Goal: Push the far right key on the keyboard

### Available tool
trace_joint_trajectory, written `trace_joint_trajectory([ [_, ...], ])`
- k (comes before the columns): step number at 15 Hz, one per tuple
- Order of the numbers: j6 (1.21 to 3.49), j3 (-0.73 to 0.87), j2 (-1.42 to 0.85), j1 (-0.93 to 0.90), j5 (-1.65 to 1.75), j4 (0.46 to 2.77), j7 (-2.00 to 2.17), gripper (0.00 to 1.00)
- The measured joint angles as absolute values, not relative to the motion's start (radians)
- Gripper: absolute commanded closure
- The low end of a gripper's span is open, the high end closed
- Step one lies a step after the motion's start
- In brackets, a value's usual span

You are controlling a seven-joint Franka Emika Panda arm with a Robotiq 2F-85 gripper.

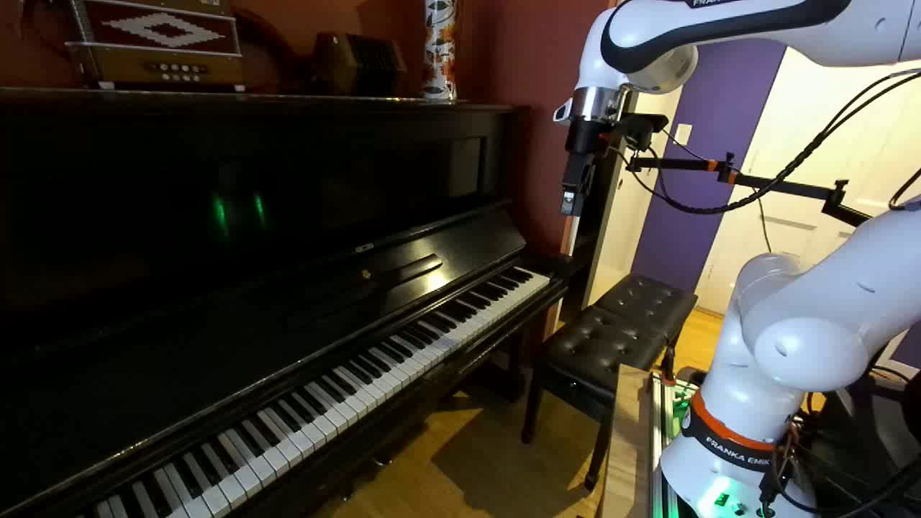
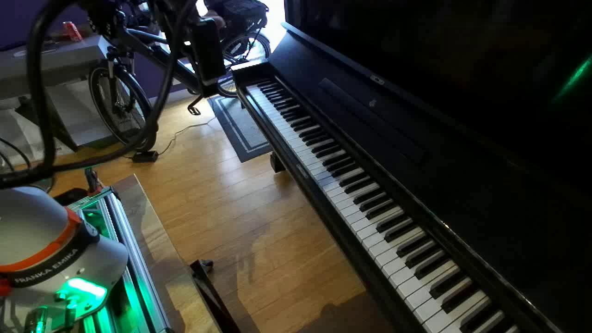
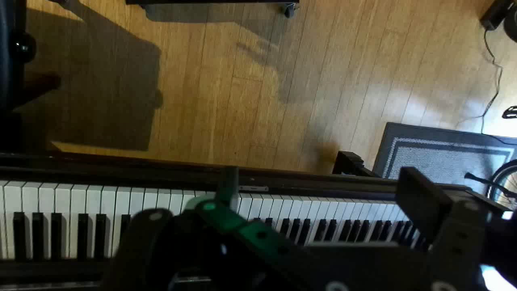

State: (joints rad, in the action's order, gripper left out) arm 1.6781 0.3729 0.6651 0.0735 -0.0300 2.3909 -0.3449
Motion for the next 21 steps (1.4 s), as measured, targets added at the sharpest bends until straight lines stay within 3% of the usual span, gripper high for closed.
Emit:
trace_joint_trajectory([
  [10, 1.696, 0.369, 0.664, 0.078, -0.030, 2.391, -0.335, 0.00],
  [17, 2.095, 0.366, 0.498, 0.174, -0.010, 2.376, -0.251, 0.00],
  [21, 2.206, 0.368, 0.314, 0.265, 0.062, 2.326, -0.166, 0.00],
])
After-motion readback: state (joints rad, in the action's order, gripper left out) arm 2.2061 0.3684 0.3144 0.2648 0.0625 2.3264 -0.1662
